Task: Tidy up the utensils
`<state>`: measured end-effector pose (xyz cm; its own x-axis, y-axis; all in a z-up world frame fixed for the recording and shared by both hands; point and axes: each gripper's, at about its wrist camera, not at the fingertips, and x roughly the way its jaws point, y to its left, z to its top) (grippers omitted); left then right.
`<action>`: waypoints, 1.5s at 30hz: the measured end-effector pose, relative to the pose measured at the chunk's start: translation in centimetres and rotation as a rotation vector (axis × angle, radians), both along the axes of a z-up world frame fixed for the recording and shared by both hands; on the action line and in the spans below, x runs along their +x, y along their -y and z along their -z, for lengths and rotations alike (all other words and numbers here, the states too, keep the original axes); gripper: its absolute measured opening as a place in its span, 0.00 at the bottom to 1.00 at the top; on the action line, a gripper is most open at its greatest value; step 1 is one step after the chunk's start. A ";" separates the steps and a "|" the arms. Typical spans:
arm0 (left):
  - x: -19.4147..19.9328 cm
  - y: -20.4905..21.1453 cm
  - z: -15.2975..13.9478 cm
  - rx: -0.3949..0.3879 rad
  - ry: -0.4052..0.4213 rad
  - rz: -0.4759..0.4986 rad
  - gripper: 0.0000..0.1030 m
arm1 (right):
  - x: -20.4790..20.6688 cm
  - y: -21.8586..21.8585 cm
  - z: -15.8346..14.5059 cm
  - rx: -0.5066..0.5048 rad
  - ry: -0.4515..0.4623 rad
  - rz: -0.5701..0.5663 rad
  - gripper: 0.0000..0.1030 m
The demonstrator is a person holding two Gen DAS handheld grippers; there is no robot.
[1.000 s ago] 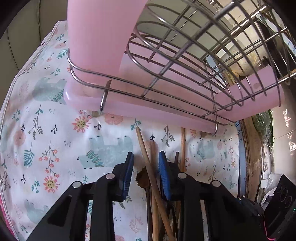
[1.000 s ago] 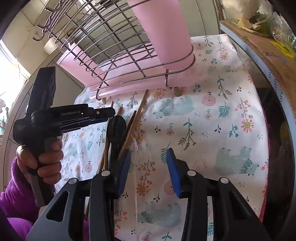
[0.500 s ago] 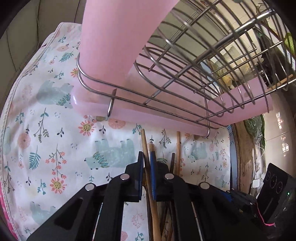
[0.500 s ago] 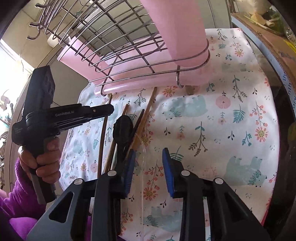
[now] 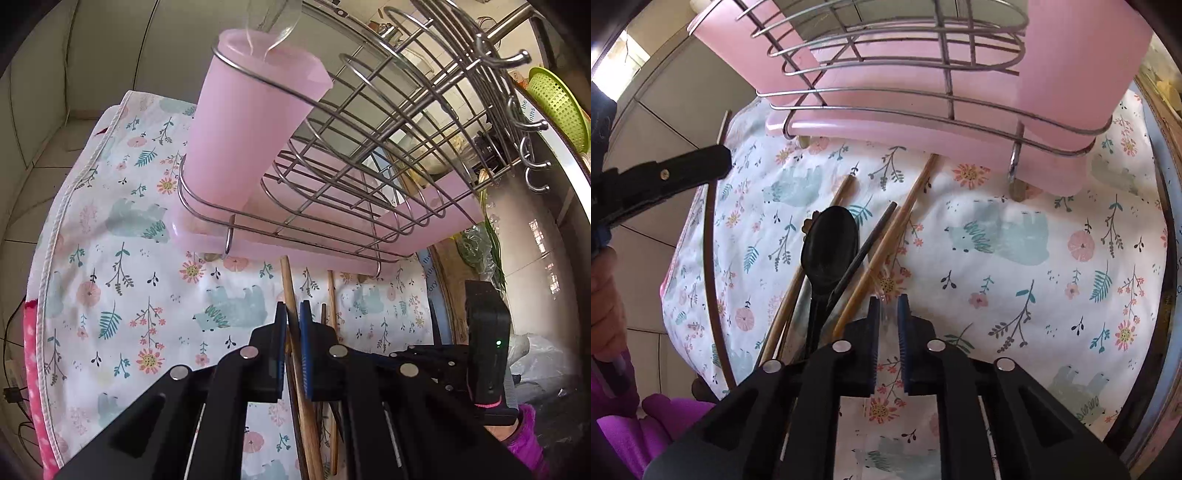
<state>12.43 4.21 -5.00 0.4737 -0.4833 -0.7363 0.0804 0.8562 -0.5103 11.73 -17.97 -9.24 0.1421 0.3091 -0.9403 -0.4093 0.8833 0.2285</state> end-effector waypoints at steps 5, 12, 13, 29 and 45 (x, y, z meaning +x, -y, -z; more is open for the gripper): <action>-1.0 -1.0 -0.9 -0.011 0.021 0.002 0.06 | -1.1 -0.1 -0.2 0.003 0.014 -0.003 0.04; -2.3 -0.7 -1.8 -0.003 0.064 -0.005 0.06 | -2.3 3.3 -1.9 0.036 0.083 0.104 0.04; -2.6 -0.7 -2.0 -0.002 0.074 -0.007 0.06 | -2.4 4.0 -2.6 0.059 0.109 0.123 0.04; -8.4 -2.5 -10.2 -0.036 0.402 -0.096 0.05 | -7.4 9.1 -14.2 0.287 0.636 0.277 0.04; -10.3 -5.0 -19.2 0.002 0.612 -0.212 0.05 | -7.4 10.5 -24.8 0.256 0.987 0.318 0.04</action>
<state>2.09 9.23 14.16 0.8929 -0.3325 -0.3035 0.1857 0.8862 -0.4245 4.28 -28.50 15.57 0.9140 0.2959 -0.2777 -0.2740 0.9548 0.1154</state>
